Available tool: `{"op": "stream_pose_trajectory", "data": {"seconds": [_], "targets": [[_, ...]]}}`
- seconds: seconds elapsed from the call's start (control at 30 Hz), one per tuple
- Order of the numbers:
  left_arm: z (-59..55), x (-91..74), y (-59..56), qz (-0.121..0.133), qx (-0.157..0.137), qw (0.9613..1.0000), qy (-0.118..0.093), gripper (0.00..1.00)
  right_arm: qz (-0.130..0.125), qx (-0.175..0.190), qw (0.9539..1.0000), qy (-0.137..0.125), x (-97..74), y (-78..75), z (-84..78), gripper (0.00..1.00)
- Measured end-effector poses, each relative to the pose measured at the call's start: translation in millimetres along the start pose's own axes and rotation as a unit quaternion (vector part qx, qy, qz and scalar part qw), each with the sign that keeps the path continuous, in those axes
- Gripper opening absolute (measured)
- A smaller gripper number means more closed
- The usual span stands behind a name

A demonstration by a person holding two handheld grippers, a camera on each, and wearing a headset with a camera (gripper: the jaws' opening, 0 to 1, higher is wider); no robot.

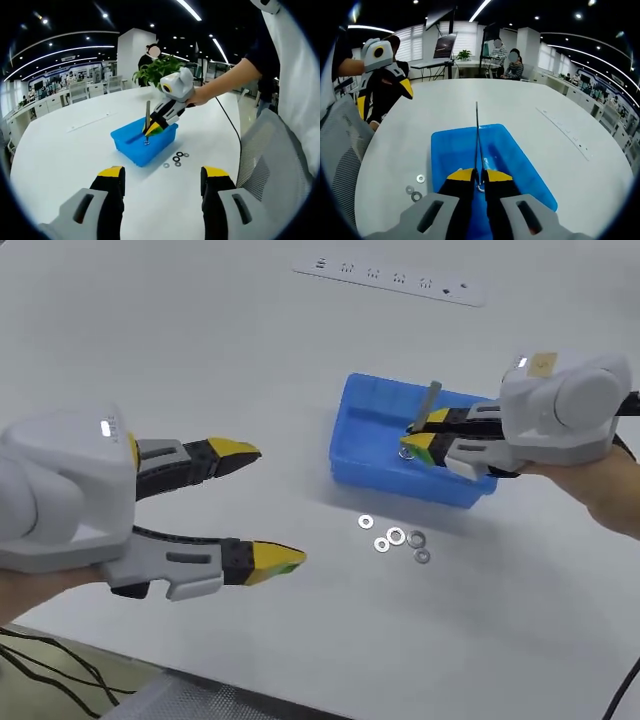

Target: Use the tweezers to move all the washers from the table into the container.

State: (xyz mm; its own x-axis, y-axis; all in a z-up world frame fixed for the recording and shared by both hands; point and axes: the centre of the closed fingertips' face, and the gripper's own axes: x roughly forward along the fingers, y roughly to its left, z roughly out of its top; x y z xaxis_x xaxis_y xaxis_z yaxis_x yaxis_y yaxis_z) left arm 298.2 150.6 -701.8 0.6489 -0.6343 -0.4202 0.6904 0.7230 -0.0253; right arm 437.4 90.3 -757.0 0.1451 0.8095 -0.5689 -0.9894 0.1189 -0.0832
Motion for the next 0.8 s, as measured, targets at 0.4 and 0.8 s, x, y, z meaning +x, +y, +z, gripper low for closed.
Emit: {"op": "stream_pose_trajectory", "data": {"seconds": [0.4,0.8], "targets": [[22.9,10.6,20.5,0.021,0.023,0.9990,-0.032,0.63,0.016,-0.040,0.9991,-0.001,-4.4,14.2,14.0,0.08],[85.4,67.4,33.0,-0.037,0.034,0.9944,-0.093,0.56,0.020,-0.068,0.9975,-0.005,-6.7,19.7,25.3,0.08]]}}
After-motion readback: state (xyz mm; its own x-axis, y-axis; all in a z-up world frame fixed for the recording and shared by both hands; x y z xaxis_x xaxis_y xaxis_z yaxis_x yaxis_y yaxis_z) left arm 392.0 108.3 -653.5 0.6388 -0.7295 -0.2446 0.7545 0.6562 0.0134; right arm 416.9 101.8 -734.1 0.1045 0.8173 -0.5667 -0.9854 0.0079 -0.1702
